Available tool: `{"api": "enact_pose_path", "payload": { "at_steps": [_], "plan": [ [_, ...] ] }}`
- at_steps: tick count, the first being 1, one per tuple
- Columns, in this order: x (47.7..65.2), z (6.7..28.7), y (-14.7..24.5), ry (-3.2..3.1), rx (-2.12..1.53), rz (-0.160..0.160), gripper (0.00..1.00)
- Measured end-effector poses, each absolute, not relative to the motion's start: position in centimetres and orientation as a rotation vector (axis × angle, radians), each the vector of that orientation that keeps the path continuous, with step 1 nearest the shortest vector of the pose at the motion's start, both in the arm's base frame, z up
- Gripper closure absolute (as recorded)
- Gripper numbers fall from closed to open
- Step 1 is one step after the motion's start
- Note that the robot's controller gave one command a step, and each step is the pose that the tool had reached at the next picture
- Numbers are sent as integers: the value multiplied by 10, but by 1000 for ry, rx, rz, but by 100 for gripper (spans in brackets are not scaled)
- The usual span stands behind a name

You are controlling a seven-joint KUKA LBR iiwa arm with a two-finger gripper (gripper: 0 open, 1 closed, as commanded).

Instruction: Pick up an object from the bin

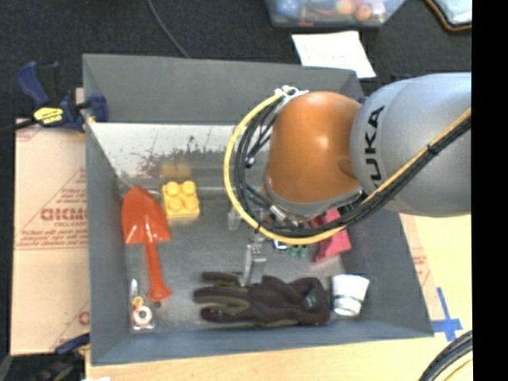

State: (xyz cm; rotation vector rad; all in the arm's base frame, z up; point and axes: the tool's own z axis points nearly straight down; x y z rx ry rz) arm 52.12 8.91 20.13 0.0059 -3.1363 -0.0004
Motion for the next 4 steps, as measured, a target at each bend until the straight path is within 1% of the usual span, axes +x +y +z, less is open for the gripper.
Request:
{"api": "enact_pose_path", "payload": {
  "at_steps": [1, 2, 3, 4],
  "plan": [
    [523, 206, 89, -3145, -2, -2, 0],
    [478, 72, 42, -3158, 251, -4, 0],
    [477, 136, 52, -3155, 98, -5, 0],
    [481, 100, 75, -3116, 495, -1, 0]
  ]
}}
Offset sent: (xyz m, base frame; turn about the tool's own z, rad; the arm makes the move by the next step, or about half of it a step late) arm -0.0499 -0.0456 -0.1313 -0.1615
